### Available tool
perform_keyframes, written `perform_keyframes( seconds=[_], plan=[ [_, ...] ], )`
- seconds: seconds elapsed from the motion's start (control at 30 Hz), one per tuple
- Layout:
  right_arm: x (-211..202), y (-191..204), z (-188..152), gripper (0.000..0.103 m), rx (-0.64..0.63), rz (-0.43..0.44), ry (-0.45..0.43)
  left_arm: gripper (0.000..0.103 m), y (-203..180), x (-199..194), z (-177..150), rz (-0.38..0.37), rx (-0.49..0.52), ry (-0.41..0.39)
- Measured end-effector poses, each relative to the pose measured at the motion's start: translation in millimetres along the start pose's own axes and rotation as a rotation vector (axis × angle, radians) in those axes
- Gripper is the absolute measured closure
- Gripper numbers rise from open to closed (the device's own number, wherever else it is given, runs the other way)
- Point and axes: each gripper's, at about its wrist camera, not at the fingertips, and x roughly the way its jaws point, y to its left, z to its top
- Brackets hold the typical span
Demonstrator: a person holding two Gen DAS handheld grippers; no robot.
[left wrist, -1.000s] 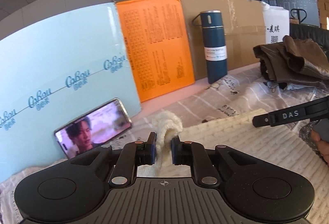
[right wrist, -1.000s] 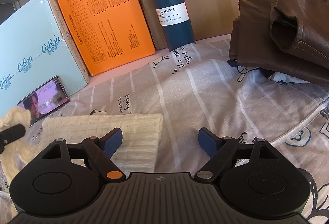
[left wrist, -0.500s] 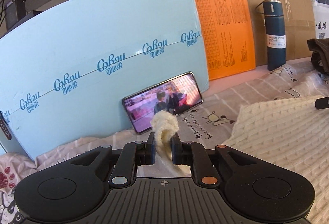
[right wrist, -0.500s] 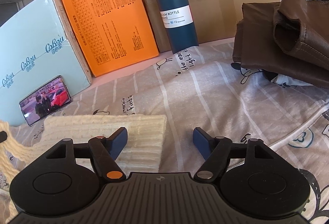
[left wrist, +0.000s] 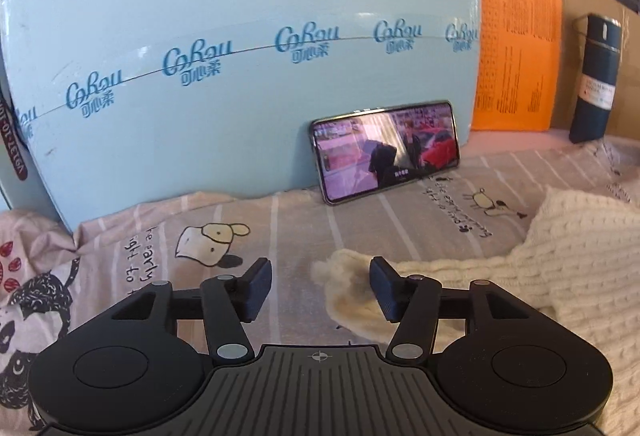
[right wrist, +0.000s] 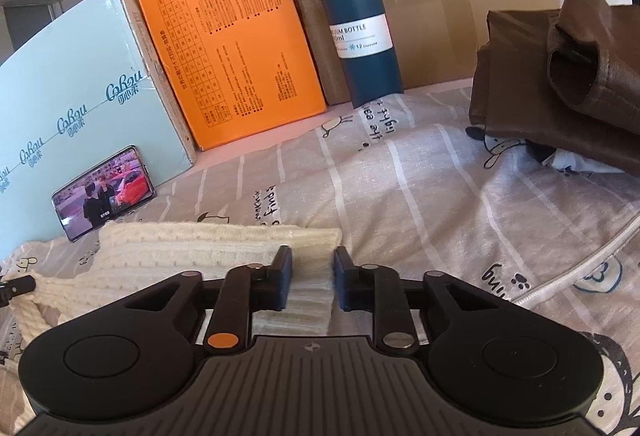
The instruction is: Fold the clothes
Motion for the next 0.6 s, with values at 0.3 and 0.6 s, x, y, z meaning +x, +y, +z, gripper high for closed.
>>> perform_keyframes(
  seconds=[0.3, 0.6],
  plan=[
    [1.2, -3.8, 4.5, 0.095, -0.006, -0.028, -0.02, 0.02, 37.2, -71.5, 16.6, -0.023, -0.215, -0.303],
    [-86.7, 15.6, -7.4, 0.037, -0.047, 0.17, -0.061, 0.008, 58.7, -156.4, -52.7, -0.245, -0.302, -0.267]
  ],
)
